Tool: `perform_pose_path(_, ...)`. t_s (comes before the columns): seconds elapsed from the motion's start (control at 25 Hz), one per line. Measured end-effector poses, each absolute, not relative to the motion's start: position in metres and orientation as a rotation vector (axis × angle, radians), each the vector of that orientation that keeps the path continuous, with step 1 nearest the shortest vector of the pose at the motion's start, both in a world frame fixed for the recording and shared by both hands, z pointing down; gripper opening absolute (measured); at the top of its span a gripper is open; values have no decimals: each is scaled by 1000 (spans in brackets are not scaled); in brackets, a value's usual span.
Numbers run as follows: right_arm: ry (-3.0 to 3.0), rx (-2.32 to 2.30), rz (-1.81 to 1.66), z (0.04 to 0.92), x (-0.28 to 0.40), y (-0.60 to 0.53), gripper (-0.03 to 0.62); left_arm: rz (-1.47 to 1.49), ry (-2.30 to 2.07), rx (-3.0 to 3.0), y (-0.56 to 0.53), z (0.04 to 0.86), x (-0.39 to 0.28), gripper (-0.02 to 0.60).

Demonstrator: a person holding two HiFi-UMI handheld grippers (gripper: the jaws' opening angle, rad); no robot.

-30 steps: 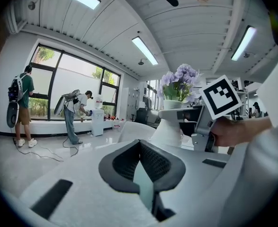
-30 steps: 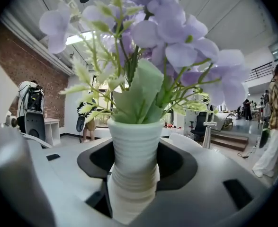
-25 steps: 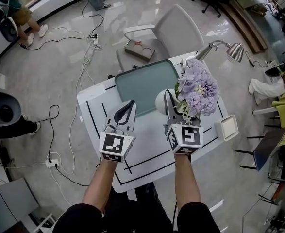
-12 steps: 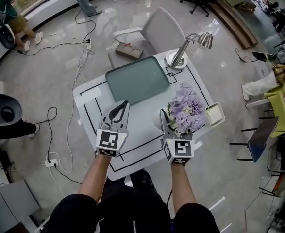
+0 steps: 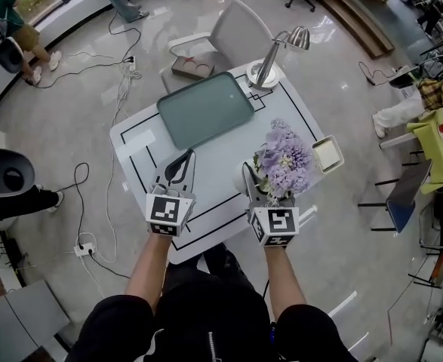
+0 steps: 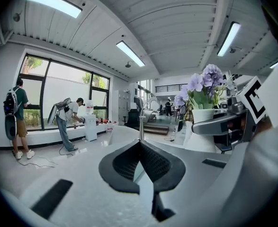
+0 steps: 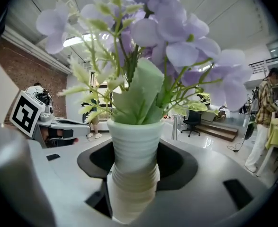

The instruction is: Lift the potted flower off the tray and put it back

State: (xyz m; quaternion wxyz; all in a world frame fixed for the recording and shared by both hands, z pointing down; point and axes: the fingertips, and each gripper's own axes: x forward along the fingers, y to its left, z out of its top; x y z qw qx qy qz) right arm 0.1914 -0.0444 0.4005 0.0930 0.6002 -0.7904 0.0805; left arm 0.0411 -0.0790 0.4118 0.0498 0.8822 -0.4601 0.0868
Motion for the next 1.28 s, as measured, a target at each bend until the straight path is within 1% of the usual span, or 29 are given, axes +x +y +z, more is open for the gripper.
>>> perform_pose_path(0.68,-2369,1771,233,397,175,-30,244,257,-1374,2702,-60,413,34,5)
perform_pose_path(1.28,-2368,1753,250,407,165,-51,244,286,-1369,2684,-73,428,23,5)
